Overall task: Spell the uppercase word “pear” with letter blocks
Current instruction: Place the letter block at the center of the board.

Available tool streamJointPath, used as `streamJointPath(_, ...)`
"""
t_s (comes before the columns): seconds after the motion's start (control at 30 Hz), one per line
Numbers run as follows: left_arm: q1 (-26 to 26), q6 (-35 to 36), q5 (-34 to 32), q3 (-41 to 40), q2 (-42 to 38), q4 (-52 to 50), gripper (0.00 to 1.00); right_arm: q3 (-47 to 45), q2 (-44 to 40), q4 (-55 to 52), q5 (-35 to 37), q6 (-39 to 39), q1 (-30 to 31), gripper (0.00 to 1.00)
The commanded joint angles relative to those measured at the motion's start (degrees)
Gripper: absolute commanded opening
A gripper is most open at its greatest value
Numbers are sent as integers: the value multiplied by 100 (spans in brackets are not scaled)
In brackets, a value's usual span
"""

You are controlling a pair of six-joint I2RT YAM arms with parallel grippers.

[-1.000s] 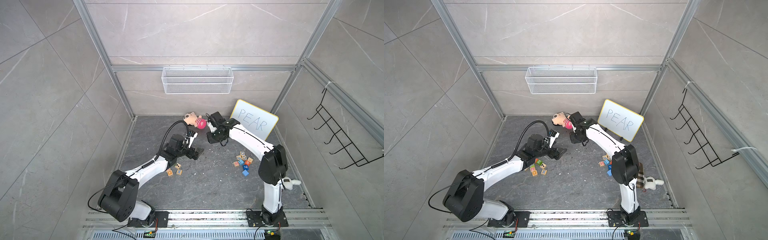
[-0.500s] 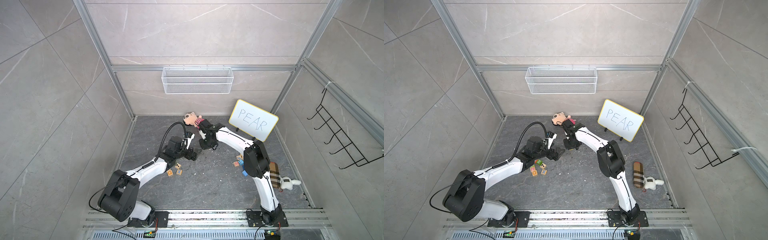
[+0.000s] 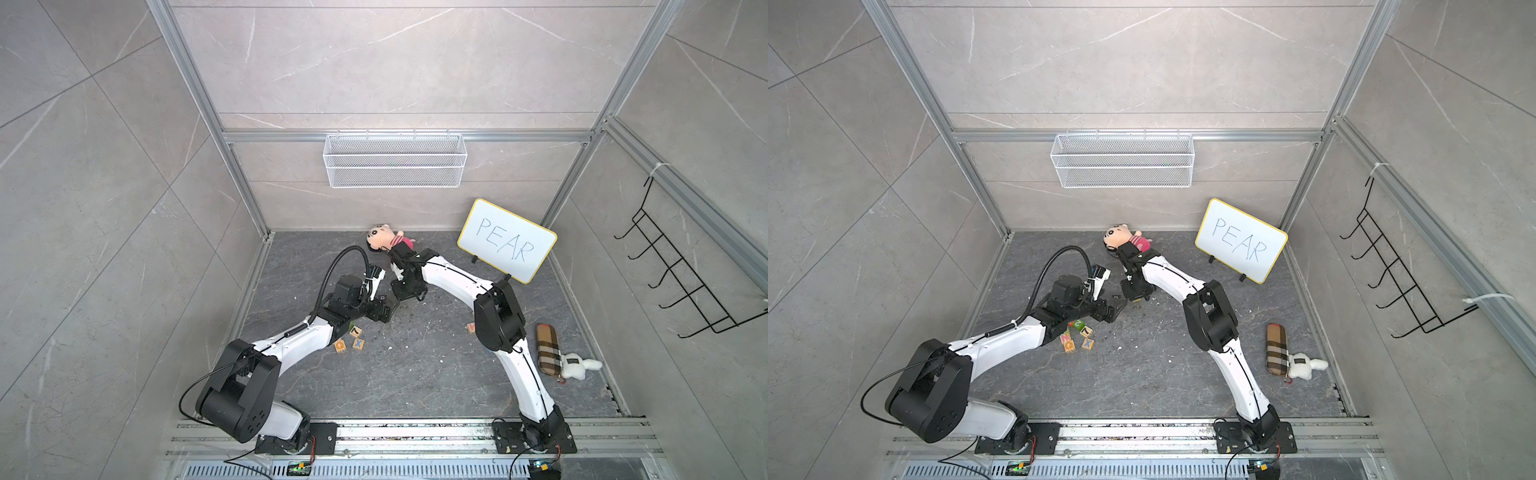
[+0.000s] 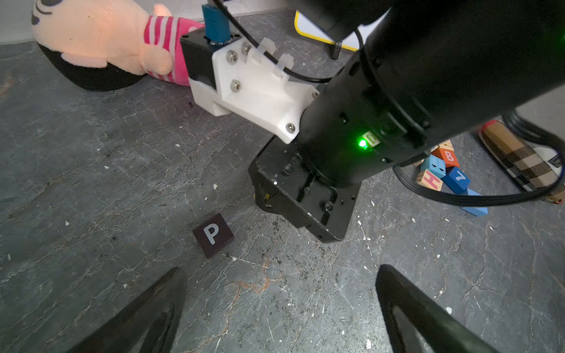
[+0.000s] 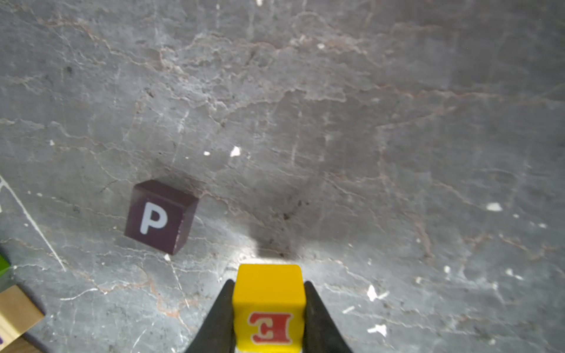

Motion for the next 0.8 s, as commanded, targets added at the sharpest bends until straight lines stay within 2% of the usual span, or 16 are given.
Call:
streamJointPath(0.0,48,-86,-63,-33,-82,205,99,300,261,-211,120,-26,111,30)
streamJointPath(0.37,45,-124,-113,-69,-152,120,99,692,671,-407,176,-36,146,33)
streamJointPath(0.47,44,-107,-108,-24,-196,23,99,636,645,-336,186,-34,160,40)
streamJointPath(0.57,48,-91,-121,-20,-277,-12,99,618,622,-379,210,-35,166,55)
streamJointPath(0.77,44,-57,-141,52,-407,-81,99,230,314,-219,378,-27,179,67)
